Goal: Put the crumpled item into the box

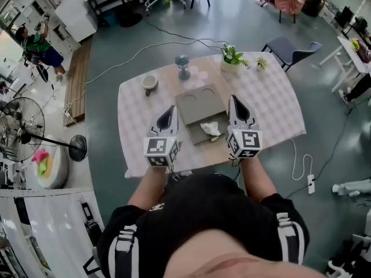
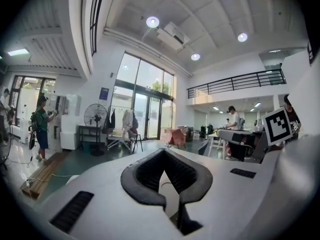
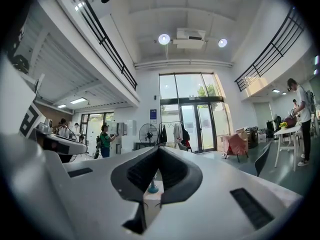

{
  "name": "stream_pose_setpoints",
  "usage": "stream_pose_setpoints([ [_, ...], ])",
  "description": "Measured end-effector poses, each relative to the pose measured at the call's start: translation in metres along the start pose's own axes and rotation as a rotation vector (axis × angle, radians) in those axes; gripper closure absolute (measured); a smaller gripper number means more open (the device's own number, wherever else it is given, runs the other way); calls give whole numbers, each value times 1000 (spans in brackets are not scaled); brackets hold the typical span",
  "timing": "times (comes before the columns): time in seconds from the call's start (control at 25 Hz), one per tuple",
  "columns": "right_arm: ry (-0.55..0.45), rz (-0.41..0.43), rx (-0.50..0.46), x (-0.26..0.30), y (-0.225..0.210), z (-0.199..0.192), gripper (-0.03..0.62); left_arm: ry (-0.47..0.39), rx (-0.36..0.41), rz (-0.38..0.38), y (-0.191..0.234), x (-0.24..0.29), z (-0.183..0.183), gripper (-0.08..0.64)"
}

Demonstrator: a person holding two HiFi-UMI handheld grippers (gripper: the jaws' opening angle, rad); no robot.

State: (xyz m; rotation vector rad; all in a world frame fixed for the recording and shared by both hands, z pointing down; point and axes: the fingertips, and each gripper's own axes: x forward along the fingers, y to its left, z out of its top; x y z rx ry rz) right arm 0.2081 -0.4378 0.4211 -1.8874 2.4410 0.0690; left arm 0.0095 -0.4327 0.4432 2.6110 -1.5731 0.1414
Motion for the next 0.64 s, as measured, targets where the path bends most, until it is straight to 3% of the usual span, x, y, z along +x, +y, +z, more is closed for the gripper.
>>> stream_pose_setpoints([
  [0.64,-5,27,-14,7,15,-2,589,4,-4,21,10,-6,-2,569],
])
